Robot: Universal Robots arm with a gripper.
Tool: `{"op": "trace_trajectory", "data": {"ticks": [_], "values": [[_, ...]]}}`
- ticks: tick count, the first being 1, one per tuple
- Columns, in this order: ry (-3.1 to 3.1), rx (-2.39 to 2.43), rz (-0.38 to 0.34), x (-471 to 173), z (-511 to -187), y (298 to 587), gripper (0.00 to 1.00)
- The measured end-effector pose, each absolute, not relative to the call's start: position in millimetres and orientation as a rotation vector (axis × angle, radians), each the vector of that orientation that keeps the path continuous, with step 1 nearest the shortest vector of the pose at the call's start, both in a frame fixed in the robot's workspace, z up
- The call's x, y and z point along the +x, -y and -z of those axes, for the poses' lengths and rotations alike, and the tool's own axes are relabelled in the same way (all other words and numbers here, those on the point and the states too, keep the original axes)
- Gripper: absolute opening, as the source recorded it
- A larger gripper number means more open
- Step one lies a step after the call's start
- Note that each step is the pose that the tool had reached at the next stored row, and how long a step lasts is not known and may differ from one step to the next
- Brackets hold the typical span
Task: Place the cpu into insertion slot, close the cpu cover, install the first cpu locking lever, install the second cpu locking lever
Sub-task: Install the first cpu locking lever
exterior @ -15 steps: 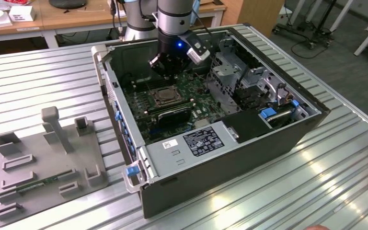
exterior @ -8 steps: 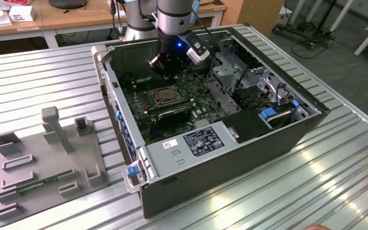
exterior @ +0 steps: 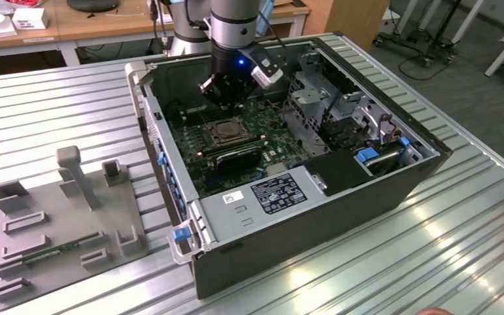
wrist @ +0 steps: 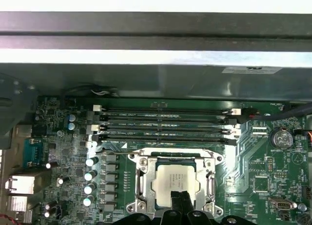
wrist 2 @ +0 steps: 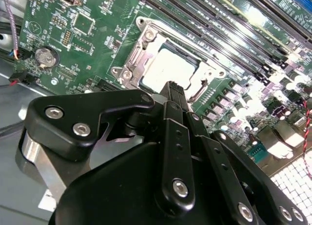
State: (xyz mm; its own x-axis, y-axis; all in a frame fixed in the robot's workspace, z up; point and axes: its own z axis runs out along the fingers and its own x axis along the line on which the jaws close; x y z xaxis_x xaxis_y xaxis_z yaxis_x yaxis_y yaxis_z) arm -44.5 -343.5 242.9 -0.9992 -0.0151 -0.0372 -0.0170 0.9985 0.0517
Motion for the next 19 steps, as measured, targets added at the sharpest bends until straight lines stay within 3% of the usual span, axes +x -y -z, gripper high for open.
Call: {"op": "trace_trajectory", "data": {"ticks": [19], "values": [[-3.08, -0.025, -0.109, -59, -243, 343, 0.1]]}}
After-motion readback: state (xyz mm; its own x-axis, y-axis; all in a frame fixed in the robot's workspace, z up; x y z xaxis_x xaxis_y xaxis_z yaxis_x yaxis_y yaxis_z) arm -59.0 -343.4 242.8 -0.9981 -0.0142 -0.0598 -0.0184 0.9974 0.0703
